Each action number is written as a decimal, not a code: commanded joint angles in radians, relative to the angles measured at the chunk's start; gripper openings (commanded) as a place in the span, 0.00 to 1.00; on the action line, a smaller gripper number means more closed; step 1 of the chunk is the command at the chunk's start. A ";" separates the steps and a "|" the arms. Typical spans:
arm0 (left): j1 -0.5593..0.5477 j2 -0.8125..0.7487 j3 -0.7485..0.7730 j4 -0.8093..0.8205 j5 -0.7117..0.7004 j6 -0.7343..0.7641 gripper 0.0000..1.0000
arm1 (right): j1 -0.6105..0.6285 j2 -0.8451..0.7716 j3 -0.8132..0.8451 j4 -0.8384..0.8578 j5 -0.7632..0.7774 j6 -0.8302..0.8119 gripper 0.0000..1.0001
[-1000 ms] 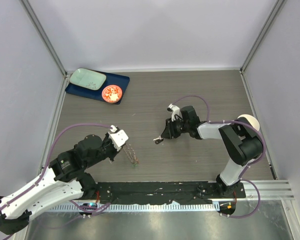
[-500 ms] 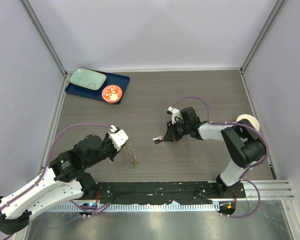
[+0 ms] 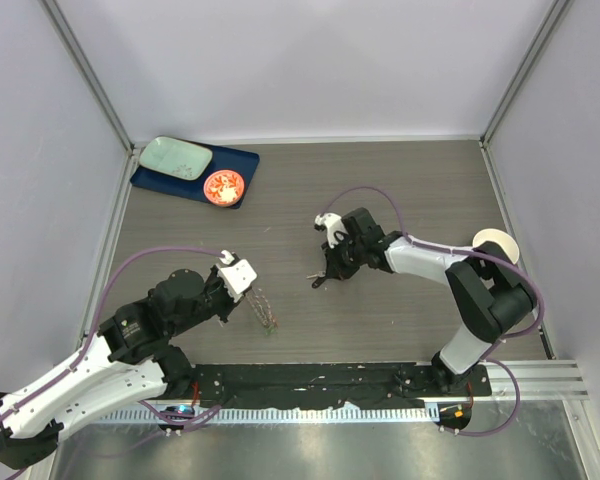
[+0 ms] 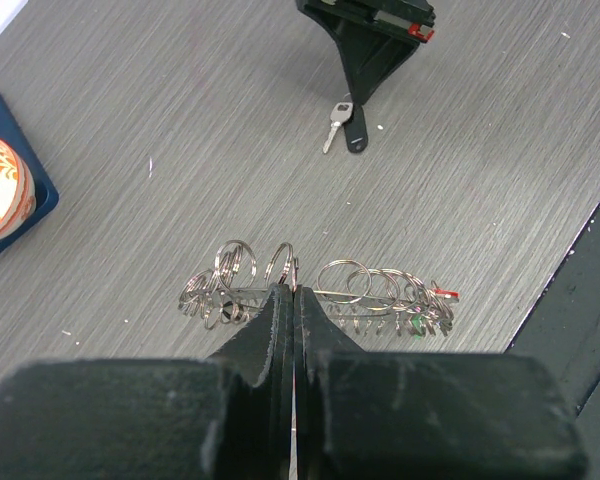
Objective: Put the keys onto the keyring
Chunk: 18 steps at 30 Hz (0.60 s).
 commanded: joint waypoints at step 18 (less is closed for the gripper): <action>0.005 0.004 0.035 0.043 0.007 -0.008 0.00 | 0.088 0.051 0.096 -0.102 0.193 -0.155 0.11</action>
